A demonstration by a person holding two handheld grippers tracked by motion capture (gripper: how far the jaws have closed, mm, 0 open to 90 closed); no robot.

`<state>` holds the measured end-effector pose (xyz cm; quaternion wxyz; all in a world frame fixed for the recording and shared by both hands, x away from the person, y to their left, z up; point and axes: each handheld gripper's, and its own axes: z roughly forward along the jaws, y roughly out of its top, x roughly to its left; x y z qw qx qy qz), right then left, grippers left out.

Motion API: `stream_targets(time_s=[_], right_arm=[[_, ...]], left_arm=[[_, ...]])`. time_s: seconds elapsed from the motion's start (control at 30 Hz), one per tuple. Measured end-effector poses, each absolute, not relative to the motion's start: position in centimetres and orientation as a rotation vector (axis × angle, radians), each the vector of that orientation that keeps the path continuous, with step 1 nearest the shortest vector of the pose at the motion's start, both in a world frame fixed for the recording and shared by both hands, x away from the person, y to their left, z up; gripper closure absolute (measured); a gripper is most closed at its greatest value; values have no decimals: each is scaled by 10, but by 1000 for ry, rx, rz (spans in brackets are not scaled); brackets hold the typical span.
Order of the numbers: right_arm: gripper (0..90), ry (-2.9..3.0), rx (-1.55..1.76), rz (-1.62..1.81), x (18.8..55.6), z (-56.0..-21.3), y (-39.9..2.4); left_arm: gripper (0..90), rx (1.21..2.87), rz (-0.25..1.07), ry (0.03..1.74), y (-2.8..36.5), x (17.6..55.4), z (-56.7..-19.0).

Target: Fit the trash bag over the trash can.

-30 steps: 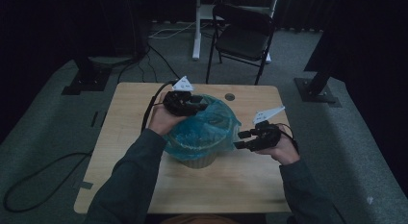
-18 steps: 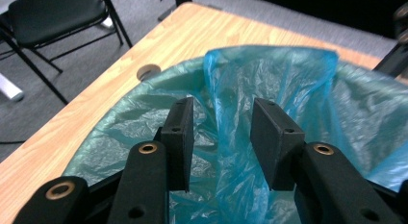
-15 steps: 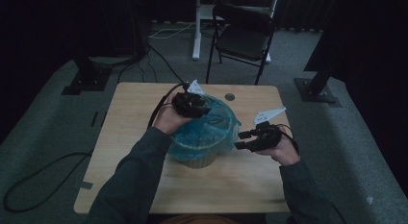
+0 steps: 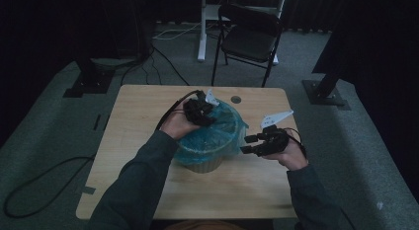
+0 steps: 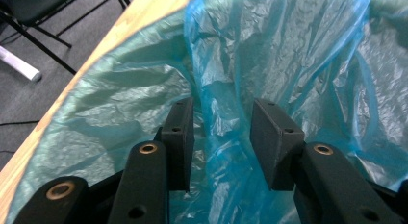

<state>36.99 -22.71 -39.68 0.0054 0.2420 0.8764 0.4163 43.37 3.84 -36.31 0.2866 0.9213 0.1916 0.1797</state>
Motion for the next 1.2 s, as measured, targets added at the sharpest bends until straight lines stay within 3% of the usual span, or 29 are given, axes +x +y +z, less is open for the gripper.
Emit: stream_targets(time_s=[0.97, 1.2], right_arm=[[478, 2744, 753, 1304, 369, -397, -226], [478, 2743, 754, 1302, 368, -397, -227]], left_arm=[[593, 2699, 489, 415, 19, 434, -380], [587, 2665, 517, 426, 21, 433, -377]])
